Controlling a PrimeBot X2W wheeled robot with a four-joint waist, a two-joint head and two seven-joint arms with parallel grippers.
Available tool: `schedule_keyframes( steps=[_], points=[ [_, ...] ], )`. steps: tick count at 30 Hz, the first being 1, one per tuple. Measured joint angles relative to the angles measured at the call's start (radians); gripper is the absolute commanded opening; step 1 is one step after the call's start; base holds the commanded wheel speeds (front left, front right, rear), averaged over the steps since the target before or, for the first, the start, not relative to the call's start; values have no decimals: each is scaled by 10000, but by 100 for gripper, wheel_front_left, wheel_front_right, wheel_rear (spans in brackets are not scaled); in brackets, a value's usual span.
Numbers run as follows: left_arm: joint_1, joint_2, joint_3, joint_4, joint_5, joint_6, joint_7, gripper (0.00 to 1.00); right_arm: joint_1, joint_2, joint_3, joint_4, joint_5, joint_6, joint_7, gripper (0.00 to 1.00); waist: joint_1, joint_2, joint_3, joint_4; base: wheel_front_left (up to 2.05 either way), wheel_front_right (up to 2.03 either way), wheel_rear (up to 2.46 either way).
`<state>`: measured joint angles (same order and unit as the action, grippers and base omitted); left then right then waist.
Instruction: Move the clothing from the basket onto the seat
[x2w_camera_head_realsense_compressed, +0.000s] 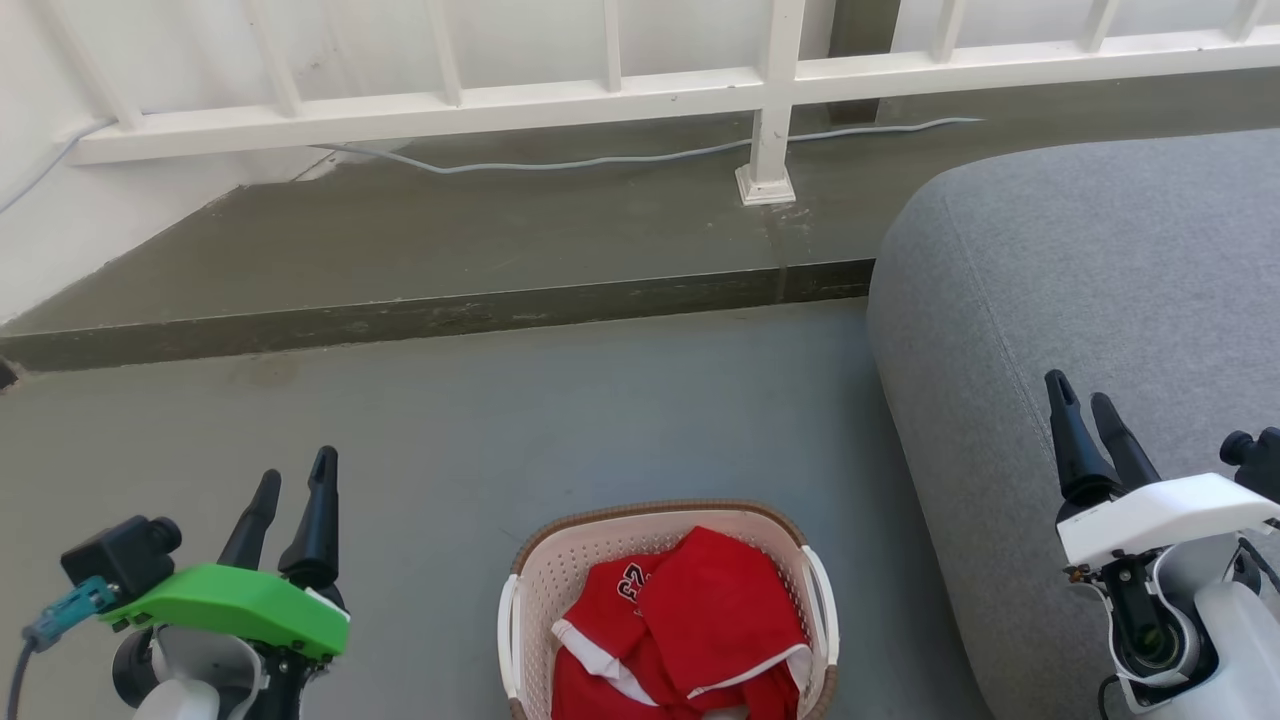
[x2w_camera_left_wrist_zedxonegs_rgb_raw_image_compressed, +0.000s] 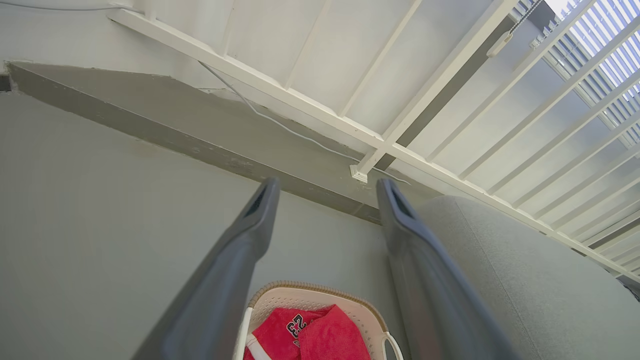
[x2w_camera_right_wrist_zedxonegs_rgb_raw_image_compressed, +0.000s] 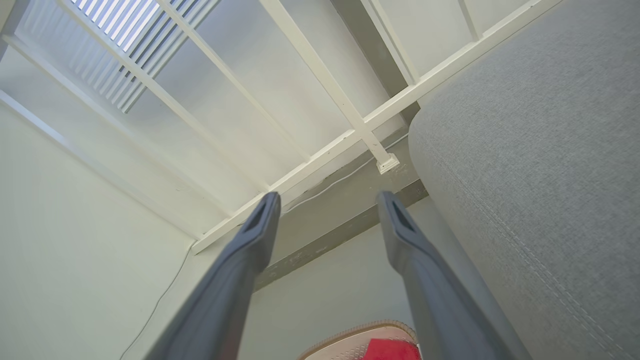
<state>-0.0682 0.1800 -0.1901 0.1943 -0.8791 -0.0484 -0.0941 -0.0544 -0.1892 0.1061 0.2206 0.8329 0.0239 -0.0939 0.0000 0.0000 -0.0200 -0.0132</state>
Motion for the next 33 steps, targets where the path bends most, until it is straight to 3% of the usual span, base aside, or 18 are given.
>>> schedule_keyframes(
  steps=[18,33],
  points=[
    [-158,194,-616,-155,2405,642,-585,100,-3,-119,700,-242,-2439,-433,-566,100,0,0,-2,-120,0,0,0],
    [-156,198,-819,-88,4080,1108,-1120,100,-2,-291,1241,-257,-4289,-594,-1085,100,0,0,-40,-154,0,0,0]
  ],
)
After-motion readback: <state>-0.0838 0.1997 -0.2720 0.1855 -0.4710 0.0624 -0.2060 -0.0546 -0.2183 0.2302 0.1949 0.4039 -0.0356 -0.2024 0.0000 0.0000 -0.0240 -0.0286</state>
